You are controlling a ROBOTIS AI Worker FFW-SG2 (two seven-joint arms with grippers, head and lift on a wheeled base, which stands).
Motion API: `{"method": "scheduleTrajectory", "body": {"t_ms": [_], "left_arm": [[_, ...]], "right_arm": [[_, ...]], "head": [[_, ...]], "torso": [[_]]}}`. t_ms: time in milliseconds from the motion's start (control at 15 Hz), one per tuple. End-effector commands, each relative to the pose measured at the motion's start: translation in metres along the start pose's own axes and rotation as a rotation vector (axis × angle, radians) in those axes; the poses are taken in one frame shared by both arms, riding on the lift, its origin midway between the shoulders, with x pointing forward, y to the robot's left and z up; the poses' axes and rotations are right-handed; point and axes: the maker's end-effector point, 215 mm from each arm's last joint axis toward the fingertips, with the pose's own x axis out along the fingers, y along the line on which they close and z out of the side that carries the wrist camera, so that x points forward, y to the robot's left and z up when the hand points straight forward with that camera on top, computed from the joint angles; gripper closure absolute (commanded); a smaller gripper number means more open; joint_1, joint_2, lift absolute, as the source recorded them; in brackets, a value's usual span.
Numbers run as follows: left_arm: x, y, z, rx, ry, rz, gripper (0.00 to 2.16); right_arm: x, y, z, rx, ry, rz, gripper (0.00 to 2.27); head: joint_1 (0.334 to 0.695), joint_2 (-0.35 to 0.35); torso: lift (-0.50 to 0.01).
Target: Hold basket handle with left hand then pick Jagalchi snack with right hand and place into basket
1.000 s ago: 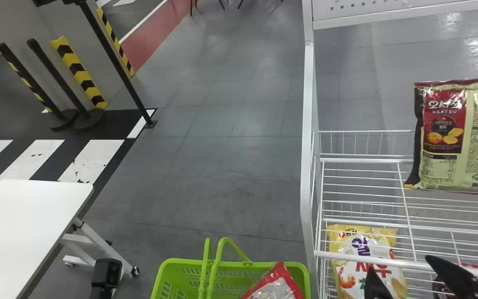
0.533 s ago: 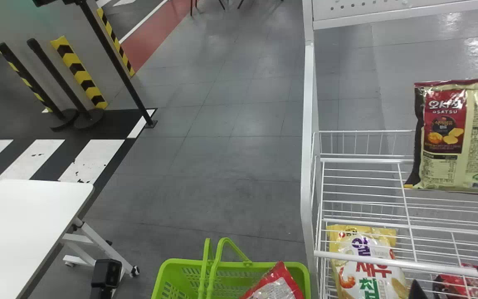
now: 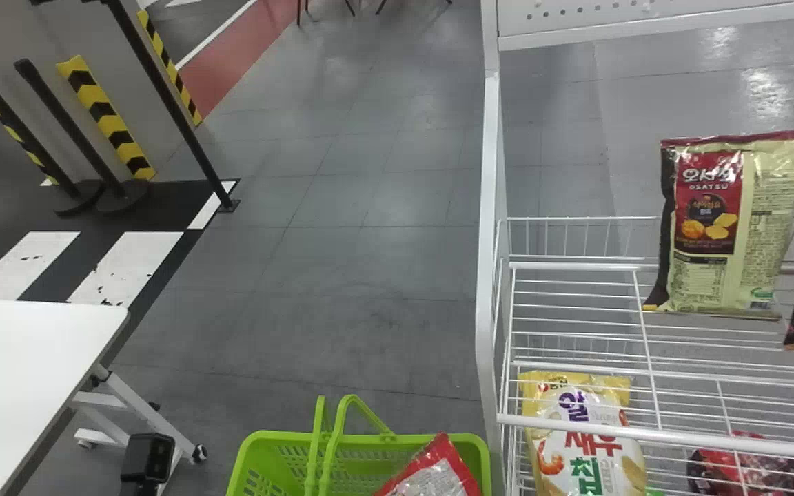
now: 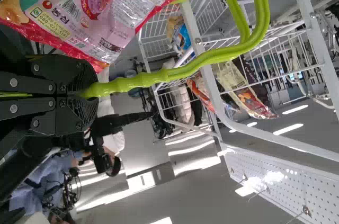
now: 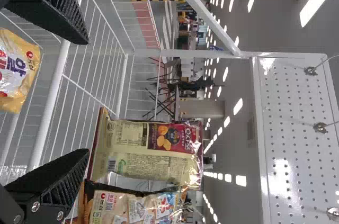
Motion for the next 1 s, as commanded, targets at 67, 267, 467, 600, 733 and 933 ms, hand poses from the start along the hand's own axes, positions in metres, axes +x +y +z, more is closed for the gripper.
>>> {"method": "scheduleTrajectory", "body": {"t_ms": [67, 267, 467, 600, 733, 933], "left_arm": [[0.0001, -0.0012, -0.0007, 0.0, 0.002, -0.007, 2.15], [-0.0001, -0.0009, -0.0009, 0.0, 0.002, -0.005, 2.15], [0.0002, -0.0006, -0.0012, -0.001, 0.002, -0.005, 2.15], [0.0002, -0.0006, -0.0012, -0.001, 0.002, -0.005, 2.15], [0.0001, -0.0003, -0.0016, -0.004, 0.003, -0.004, 2.15], [-0.0004, -0.0006, -0.0013, -0.007, -0.001, -0.005, 2.15]], "right_arm": [[-0.0016, -0.0034, -0.0018, 0.001, 0.002, -0.002, 0.08], [-0.0022, -0.0031, -0.005, 0.004, 0.007, -0.002, 0.08], [-0.0023, -0.003, -0.0078, 0.006, 0.012, -0.002, 0.08], [-0.0015, -0.0033, -0.0094, 0.006, 0.013, -0.002, 0.08], [-0.0014, -0.0033, -0.0104, 0.007, 0.014, -0.002, 0.08], [-0.0014, -0.0033, -0.0104, 0.007, 0.014, -0.002, 0.08]], "head": [[0.695, 0.289], [0.695, 0.286], [0.695, 0.284], [0.695, 0.284], [0.695, 0.284], [0.695, 0.284]], "torso": [[-0.009], [-0.009], [-0.009], [-0.009], [-0.009], [-0.009]]}}
